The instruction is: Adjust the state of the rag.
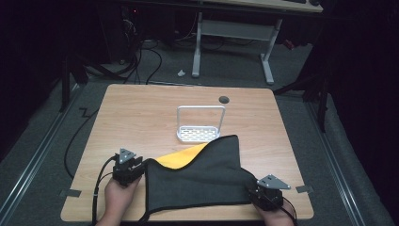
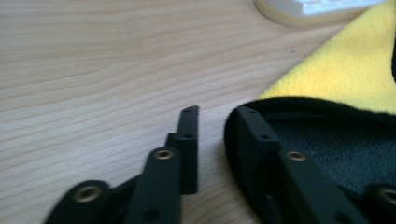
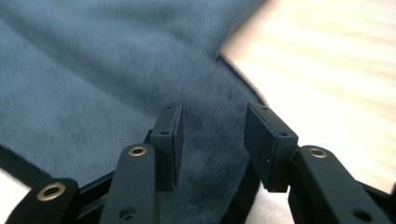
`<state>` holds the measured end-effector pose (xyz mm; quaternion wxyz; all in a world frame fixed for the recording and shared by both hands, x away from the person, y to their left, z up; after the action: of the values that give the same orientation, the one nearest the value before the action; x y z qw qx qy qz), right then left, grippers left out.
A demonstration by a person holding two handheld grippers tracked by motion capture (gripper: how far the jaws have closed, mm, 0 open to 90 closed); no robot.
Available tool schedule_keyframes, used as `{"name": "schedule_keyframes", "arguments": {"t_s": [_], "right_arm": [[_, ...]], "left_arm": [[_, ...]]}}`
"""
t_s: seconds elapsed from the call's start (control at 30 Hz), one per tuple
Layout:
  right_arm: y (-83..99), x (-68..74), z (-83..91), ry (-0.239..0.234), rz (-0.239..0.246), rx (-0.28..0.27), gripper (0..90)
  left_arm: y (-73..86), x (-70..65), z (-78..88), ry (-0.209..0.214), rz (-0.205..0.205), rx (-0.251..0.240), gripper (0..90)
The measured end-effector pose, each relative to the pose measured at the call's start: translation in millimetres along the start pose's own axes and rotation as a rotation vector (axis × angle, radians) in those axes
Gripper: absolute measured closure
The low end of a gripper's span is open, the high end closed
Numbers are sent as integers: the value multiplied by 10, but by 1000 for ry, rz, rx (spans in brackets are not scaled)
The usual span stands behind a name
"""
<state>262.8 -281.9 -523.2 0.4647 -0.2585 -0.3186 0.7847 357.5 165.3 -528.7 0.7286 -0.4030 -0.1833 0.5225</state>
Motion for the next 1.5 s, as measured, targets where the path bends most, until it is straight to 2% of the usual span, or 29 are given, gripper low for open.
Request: {"name": "schedule_keyframes", "arguments": {"t_s": [0.03,0.07,0.1,0.13,0.17,0.2,0.23,0.27,0.3,0.37,0.5,0.53,0.57,0.6,0.63,0.73,0.8,0.87,0.9,0.93,1.03,1.13,1.2,1.27,1.37,1.4,1.43,1.47,1.5], "right_arm": [[0,0,0,0,0,0,582],[-15,-11,24,10,-8,-18,587],[-32,-41,47,25,-20,-40,598],[-51,-105,44,54,-32,-56,623],[-66,-154,23,67,-44,-60,641],[-76,-207,-10,72,-61,-58,648],[-83,-246,-41,70,-87,-50,648],[-83,-246,-41,70,-87,-50,648],[-117,-339,-123,37,-157,-55,663],[-200,-356,-204,39,-141,-49,687],[-311,-345,-339,13,-142,-26,700],[-331,-305,-391,-6,-124,-11,702],[-342,-199,-473,-25,-73,27,705],[-342,-199,-473,-25,-73,27,705],[-339,-157,-497,-15,-48,45,718],[-326,-135,-511,-17,-55,59,794],[-322,-127,-496,0,-30,67,851],[-275,-187,-449,43,-34,72,866],[-275,-187,-449,43,-34,72,866],[-212,-287,-397,74,-51,71,866],[-113,-405,-300,93,-89,75,865],[-68,-402,-239,100,-82,83,863],[-27,-320,-156,123,-51,85,835],[-32,-313,-111,124,-60,61,793],[-60,-329,-82,138,-85,26,748],[-71,-339,-83,132,-101,12,714],[-89,-343,-118,117,-125,-2,679],[-89,-343,-118,117,-125,-2,679],[-110,-331,-144,108,-126,-5,674]], "left_arm": [[0,0,0,0,0,0,642],[4,-66,106,8,-25,-22,642],[8,-116,158,22,-49,-19,643],[53,-291,229,77,-123,13,645],[53,-291,229,77,-123,13,643],[125,-412,238,138,-141,54,640],[168,-459,227,167,-140,80,640],[168,-459,227,167,-140,80,640],[252,-526,184,175,-175,123,639],[304,-535,155,164,-196,129,631],[293,-505,155,181,-171,135,635],[300,-505,156,181,-174,130,635],[308,-510,156,177,-176,122,635],[308,-510,156,177,-176,122,635],[309,-511,155,177,-178,121,635],[309,-506,152,178,-182,119,638],[310,-502,154,177,-189,120,645],[310,-504,154,174,-194,120,650],[310,-504,154,174,-194,120,650],[310,-504,155,175,-193,120,650],[314,-519,159,203,-183,125,664],[327,-558,170,192,-202,125,662],[333,-562,187,195,-207,134,663],[331,-571,218,202,-211,157,662],[310,-601,228,198,-234,155,646],[282,-622,217,212,-236,151,611],[224,-688,179,251,-221,144,537],[224,-688,179,251,-221,144,540],[176,-784,100,316,-194,168,553]]}}
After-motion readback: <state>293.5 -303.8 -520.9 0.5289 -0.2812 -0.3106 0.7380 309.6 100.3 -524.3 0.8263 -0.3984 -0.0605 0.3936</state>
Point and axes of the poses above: each handheld gripper's, and its own axes: z roughly backward along the jaws, y roughly out of its underside, x roughly to its left, the point moved 1 cm from there along -z, roughly forward along the jaws, and after that the axes turned 4 degrees about z, right-handed, at the moved point
